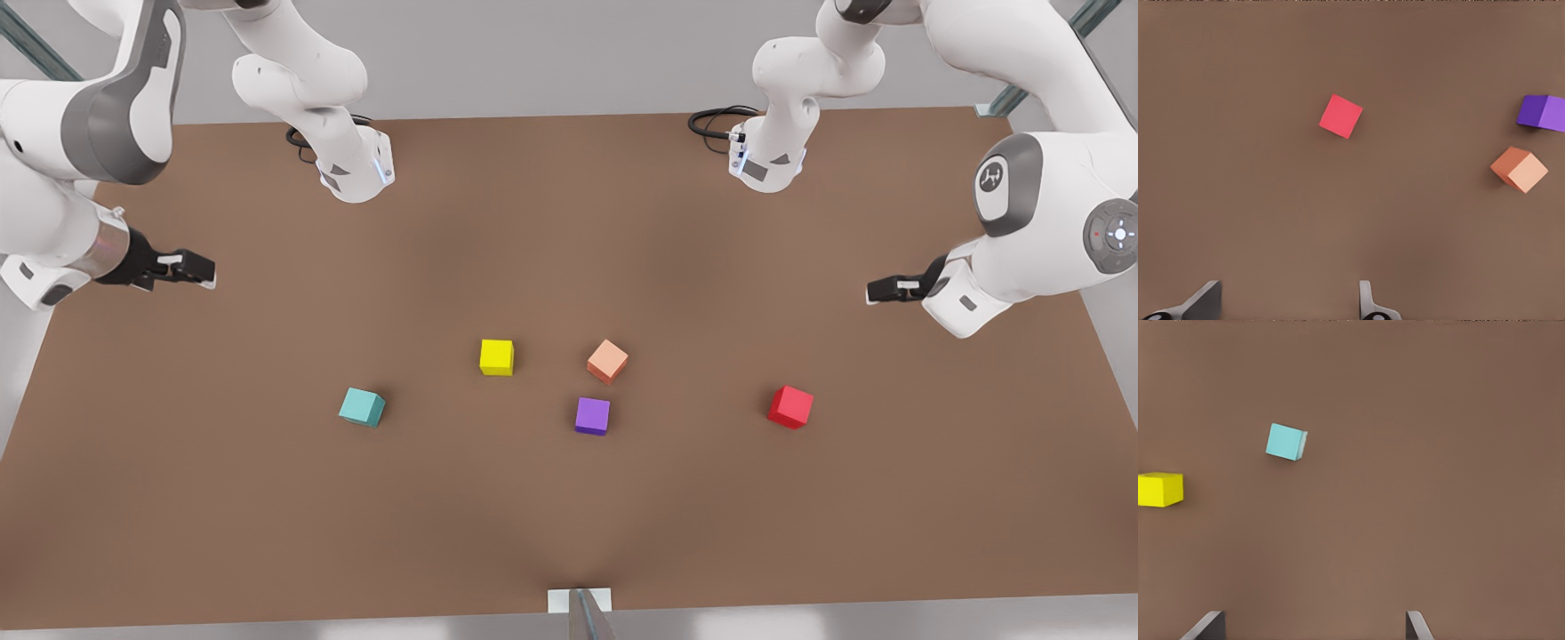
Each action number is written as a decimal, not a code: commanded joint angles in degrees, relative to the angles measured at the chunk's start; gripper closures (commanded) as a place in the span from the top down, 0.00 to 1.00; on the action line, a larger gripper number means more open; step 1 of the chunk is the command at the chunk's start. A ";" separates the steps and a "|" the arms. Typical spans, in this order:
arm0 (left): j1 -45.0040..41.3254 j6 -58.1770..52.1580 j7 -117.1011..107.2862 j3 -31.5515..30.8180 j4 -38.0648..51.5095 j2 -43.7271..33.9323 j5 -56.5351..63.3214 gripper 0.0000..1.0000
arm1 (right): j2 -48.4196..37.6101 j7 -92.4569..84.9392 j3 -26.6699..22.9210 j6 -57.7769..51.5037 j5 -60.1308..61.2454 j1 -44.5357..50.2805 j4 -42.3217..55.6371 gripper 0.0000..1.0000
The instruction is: Pick up red wooden cube and pass to hand red wooden cube and place in blue wooden cube
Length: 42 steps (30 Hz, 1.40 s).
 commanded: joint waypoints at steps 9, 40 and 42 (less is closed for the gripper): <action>-2.64 39.40 -33.33 -0.17 -24.65 3.02 -5.76 1.00 | 0.65 1.32 -0.18 1.96 0.63 -0.15 0.21 1.00; -3.69 54.70 -73.16 0.18 -22.10 20.25 -4.97 1.00 | 1.79 1.05 0.00 1.17 1.16 0.02 -0.49 1.00; -3.51 54.61 -72.98 0.09 -22.19 20.51 -3.48 1.00 | 1.97 0.70 0.08 1.09 1.25 -0.07 -0.49 1.00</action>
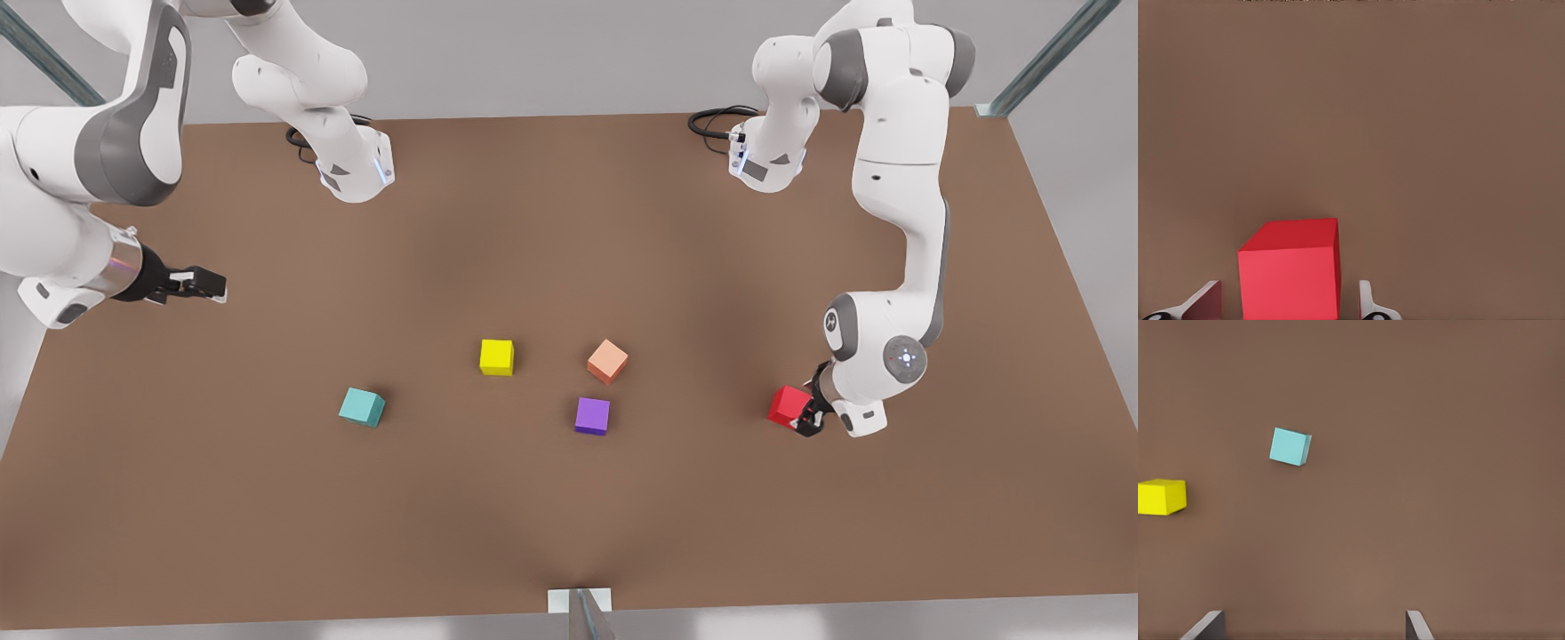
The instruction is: Pick up red wooden cube and pass to hand red wooden cube and place in blue wooden cube
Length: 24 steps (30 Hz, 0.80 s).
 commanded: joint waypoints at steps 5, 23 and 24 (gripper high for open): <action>0.04 0.48 -13.92 -0.02 0.08 1.38 1.95 1.00 | 0.07 -0.31 0.02 -0.25 0.13 0.08 0.03 1.00; -0.48 2.94 -13.39 -0.20 0.87 4.10 3.09 0.61 | 0.07 -0.31 0.02 -0.87 0.31 0.17 -0.41 1.00; -0.39 2.94 -12.43 -0.37 0.96 3.84 3.09 0.61 | 0.07 -0.31 0.02 -0.87 0.31 0.17 -0.41 1.00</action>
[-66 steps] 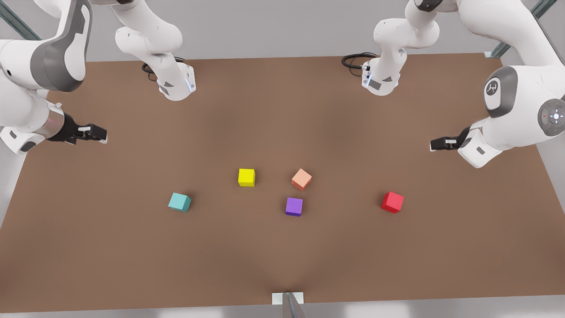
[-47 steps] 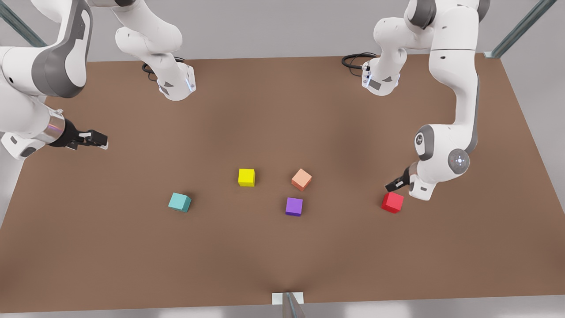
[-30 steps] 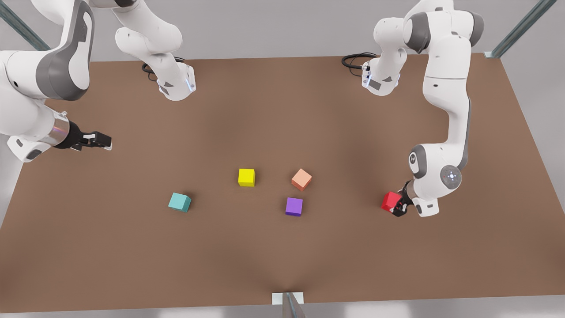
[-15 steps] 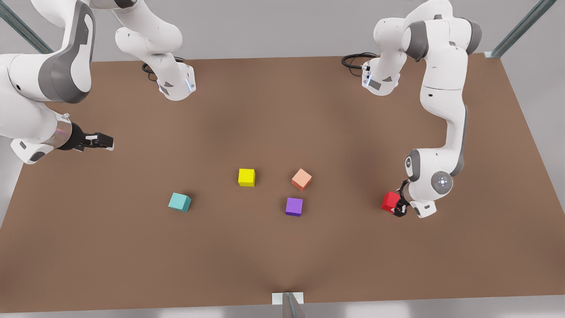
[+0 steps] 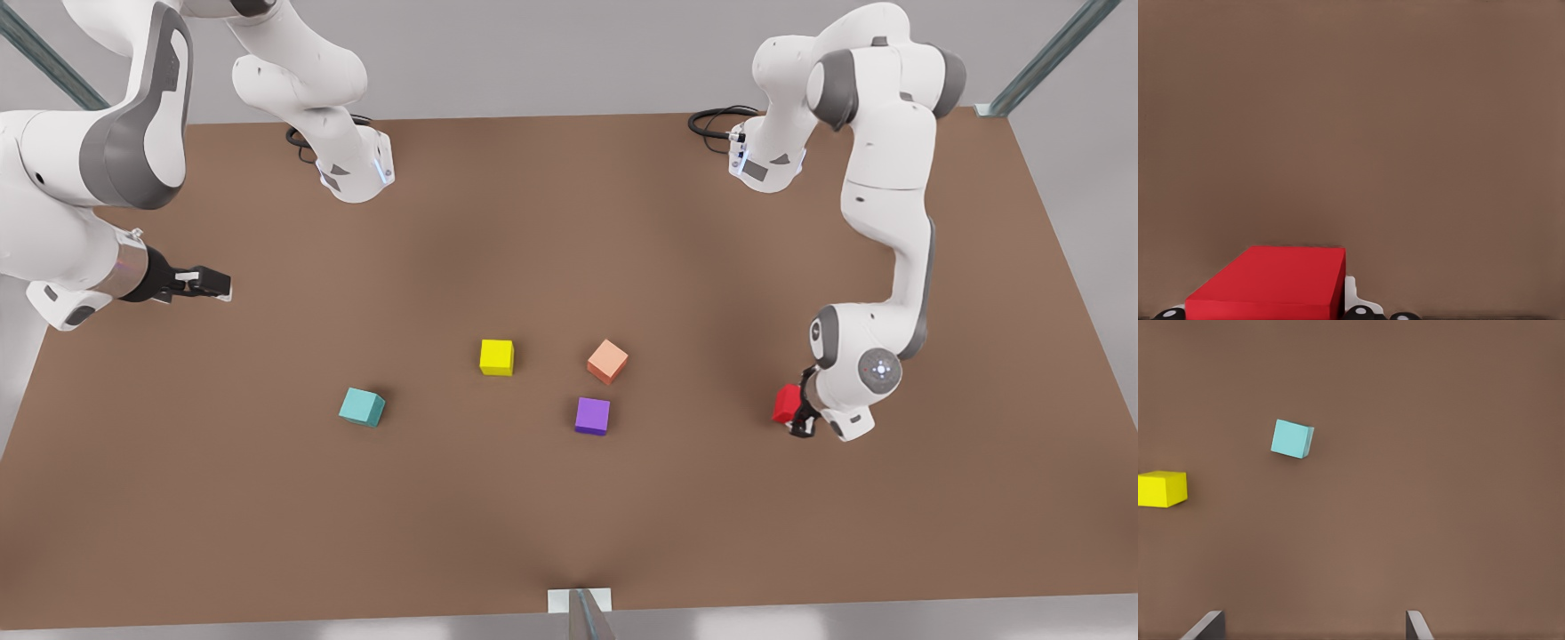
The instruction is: Pick up red wooden cube and pass to hand red wooden cube and place in blue wooden cube
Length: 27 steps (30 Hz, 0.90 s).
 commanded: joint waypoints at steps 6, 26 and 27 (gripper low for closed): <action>-0.14 -24.71 12.78 -22.95 20.53 1.02 -0.69 0.61 | 0.65 -3.23 0.32 -0.19 -0.38 0.80 -0.50 1.00; 0.03 -15.57 100.14 -40.79 36.36 17.63 -38.75 0.54 | 28.69 -62.47 0.06 -0.10 67.47 -2.27 1.26 1.00; 0.03 -14.87 103.13 -40.80 36.27 18.07 -39.28 0.54 | 28.87 -75.28 -0.03 3.58 67.03 -1.92 1.17 1.00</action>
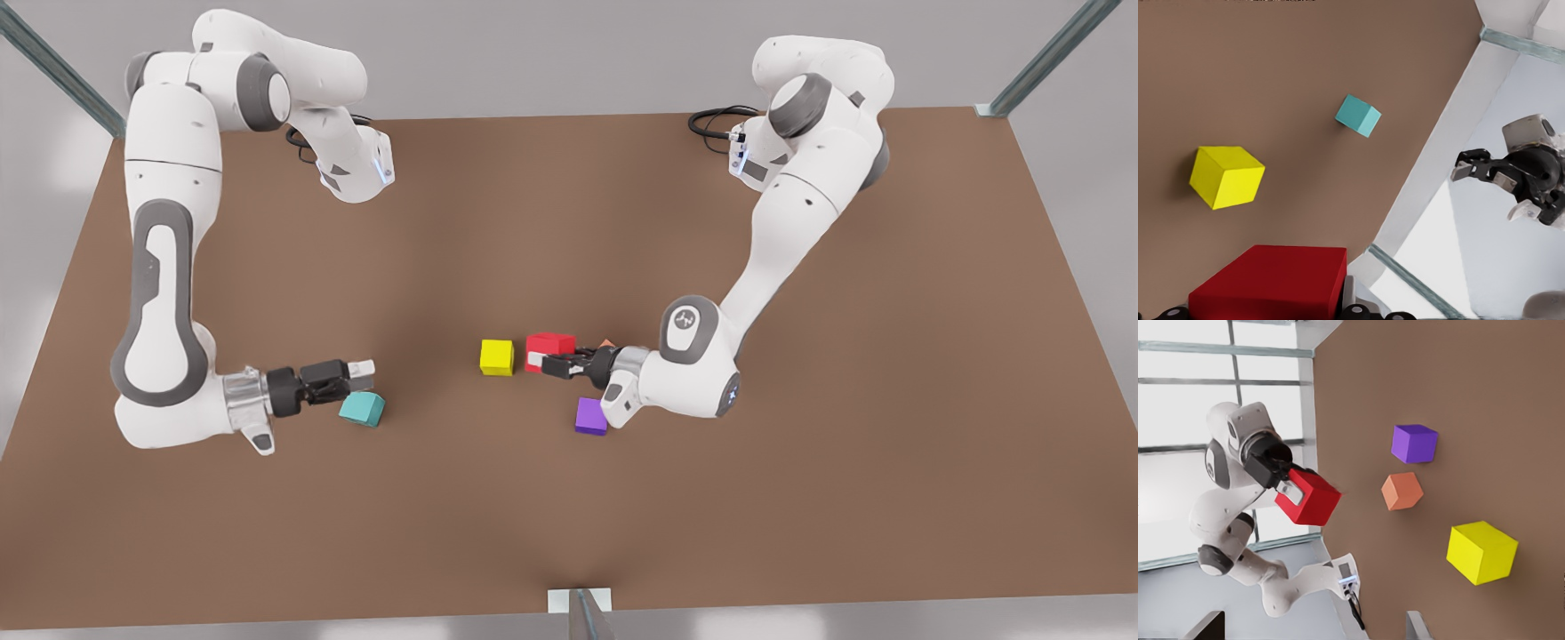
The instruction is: Pick up red wooden cube and pass to hand red wooden cube and place in blue wooden cube
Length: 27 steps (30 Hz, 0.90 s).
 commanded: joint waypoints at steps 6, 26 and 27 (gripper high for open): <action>-0.01 4.32 56.88 -0.07 -0.05 2.02 -9.17 0.49 | 0.81 -92.34 0.12 17.79 2.44 1.85 -0.93 1.00; -0.19 11.35 59.69 0.37 -0.23 4.49 -15.59 0.51 | 4.23 -94.99 2.32 17.09 21.07 9.84 -4.01 1.00; -0.19 11.44 59.69 0.37 -0.23 4.49 -15.67 0.51 | 5.28 -94.90 2.32 17.18 22.91 10.63 -3.83 1.00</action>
